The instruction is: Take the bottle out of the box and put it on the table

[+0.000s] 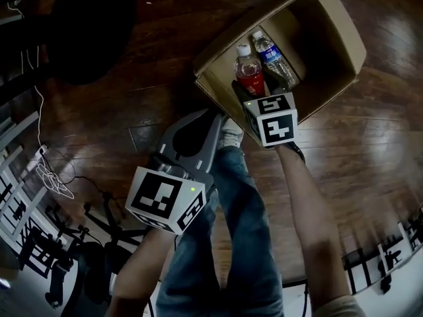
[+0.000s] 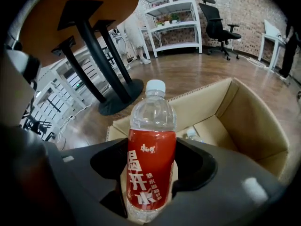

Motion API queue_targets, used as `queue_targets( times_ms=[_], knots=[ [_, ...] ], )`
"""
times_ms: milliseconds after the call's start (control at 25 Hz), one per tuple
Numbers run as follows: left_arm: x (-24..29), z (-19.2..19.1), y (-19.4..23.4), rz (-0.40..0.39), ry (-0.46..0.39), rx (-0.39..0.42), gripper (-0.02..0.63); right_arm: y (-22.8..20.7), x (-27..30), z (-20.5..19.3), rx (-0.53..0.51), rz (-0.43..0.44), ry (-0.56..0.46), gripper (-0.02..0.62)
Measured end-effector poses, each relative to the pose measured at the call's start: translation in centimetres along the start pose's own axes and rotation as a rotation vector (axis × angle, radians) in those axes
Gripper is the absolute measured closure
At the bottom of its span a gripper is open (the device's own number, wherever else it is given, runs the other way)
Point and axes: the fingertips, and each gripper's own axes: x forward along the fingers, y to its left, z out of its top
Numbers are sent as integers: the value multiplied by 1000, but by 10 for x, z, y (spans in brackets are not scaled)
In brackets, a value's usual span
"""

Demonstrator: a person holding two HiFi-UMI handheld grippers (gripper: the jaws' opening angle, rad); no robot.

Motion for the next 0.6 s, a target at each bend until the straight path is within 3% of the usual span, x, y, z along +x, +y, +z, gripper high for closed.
queue_targets(
  times_ms=[200,600],
  knots=[
    [-29,27,-21,-3,-10,20,606,15,-53,37,22,-6,-77,302],
    [-97,102,-59,10,-100,25,606,63,-178,113,-47,-2,-193,301]
  ],
)
